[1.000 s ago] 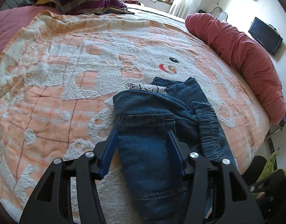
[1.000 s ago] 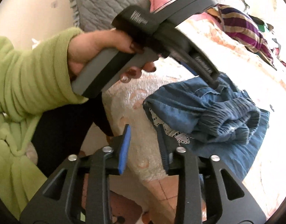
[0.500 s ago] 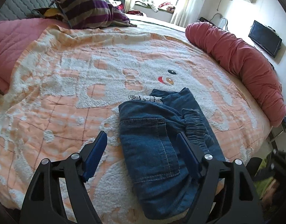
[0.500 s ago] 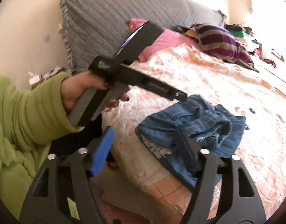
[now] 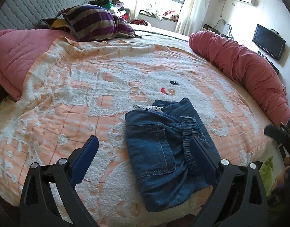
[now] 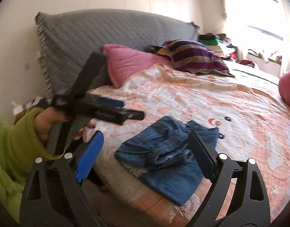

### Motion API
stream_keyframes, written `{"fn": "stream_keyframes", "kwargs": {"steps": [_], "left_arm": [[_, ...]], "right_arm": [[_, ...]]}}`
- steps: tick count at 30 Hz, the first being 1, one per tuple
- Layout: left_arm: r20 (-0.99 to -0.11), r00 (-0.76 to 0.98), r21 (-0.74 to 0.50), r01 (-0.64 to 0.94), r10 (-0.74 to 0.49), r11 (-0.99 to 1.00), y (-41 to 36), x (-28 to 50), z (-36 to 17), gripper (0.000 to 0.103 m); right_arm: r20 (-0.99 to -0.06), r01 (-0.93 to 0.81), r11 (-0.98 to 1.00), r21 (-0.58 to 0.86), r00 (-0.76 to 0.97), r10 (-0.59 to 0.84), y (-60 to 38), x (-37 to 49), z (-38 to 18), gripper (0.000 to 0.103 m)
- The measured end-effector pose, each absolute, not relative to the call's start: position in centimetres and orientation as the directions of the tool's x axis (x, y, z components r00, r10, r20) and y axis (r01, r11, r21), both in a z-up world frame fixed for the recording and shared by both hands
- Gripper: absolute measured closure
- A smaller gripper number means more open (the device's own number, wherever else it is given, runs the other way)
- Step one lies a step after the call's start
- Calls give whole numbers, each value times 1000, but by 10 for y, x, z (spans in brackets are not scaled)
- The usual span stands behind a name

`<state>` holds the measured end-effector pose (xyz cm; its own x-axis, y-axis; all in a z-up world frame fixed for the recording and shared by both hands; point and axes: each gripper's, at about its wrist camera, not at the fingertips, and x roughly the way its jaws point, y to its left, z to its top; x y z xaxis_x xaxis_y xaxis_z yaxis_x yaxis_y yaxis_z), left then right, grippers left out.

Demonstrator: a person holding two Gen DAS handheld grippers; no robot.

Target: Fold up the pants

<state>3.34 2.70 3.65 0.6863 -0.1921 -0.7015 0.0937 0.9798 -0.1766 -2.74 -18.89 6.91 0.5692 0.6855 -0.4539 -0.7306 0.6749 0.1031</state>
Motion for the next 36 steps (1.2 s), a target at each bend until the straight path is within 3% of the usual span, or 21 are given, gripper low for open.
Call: {"fn": "stream_keyframes", "kwargs": {"steps": [17,34,36], "left_arm": [[-715,685,-134,63,-140,989,28,36,25,5],[-768,623,-182,7,-147,983,32,61,-20,5],[-774,615,-189,2,-151,982,31,64,-26,5]], "right_arm": [[-538,-500,853,153,682,496,-201,41,60,10],[-731,-356,917,177,577,365,-207,93,-15,11],[-740,-354,914,197,558,375,-206,96,-21,15]]}}
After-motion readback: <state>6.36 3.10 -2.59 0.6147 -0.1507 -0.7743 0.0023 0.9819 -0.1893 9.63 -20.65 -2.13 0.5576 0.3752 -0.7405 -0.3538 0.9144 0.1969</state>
